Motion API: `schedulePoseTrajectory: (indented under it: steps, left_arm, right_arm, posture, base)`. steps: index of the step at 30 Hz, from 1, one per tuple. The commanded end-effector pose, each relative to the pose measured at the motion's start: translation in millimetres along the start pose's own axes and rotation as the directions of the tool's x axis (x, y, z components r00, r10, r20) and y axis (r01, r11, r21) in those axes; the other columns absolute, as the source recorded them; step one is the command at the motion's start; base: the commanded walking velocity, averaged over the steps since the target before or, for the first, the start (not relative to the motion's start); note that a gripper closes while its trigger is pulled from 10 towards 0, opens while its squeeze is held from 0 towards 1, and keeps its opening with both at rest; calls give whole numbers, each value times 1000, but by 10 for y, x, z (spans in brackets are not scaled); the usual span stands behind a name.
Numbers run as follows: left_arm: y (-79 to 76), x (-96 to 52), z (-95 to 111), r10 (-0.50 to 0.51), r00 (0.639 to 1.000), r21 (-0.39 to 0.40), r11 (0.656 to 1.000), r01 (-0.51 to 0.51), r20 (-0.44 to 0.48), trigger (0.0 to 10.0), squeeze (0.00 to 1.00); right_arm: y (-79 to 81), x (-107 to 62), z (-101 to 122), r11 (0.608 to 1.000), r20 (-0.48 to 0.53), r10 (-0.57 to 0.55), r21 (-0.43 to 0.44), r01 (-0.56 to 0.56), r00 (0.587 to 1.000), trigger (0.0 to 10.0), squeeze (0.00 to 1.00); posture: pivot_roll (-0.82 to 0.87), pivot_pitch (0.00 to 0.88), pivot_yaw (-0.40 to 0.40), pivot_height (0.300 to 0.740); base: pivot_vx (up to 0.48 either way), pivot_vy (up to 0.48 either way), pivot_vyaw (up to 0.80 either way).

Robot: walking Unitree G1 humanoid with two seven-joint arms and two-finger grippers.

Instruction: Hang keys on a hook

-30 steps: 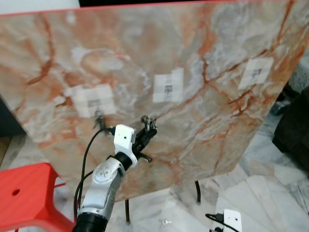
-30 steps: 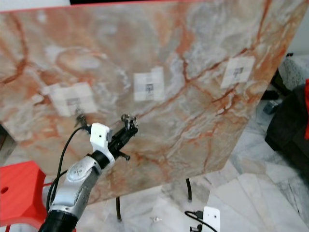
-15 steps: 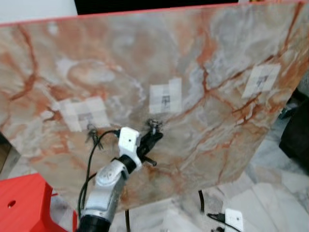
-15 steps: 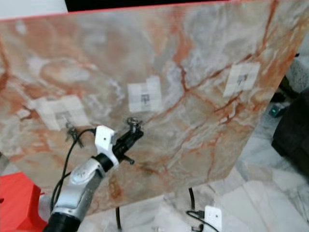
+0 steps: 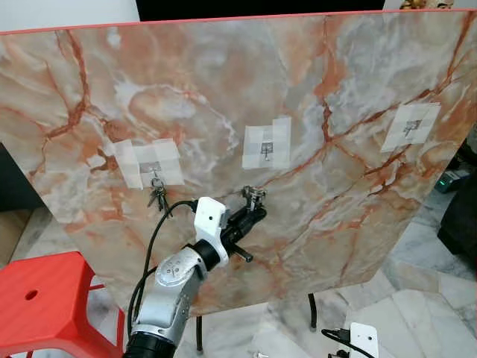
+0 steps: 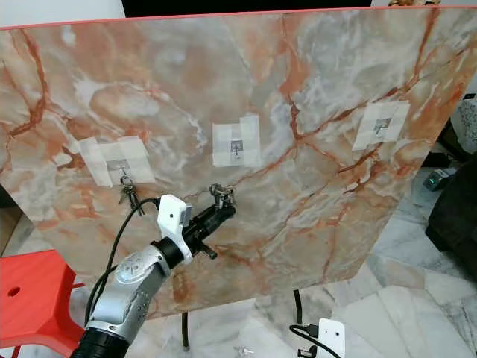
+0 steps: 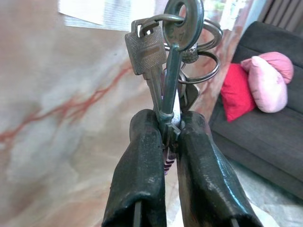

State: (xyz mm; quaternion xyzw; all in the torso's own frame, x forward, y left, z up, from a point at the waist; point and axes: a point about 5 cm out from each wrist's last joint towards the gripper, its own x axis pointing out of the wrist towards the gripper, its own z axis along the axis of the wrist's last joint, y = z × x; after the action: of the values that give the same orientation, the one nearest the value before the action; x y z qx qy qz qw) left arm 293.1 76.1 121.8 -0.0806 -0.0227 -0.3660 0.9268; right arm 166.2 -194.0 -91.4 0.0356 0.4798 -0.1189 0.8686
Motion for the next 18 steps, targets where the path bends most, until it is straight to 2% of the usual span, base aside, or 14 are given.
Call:
schedulePoseTrajectory:
  steps: [1, 13, 18]
  left_arm:
    - [-48, 89, 103, -38, 999, 9, 999, 37, 28, 10000, 0]
    - [-136, 266, 179, -99, 995, -38, 994, 100, 22, 10000, 0]
    - [-129, 324, 205, -72, 997, -56, 996, 73, 21, 10000, 0]
  right_arm:
    - [-6, 0, -1, 1000, -3, -5, -5, 5, 1000, 10000, 0]
    - [10, 0, -1, 1000, -3, -5, -1, 5, 1000, 10000, 0]
    - [17, 0, -1, 1000, -2, -4, 1, 4, 1000, 10000, 0]
  posture:
    - [3, 13, -28, 740]
    - [2, 8, -19, 740]
    - [1, 7, -16, 740]
  base:
    - [0, 0, 0]
    - [0, 0, 0]
    - [0, 0, 0]
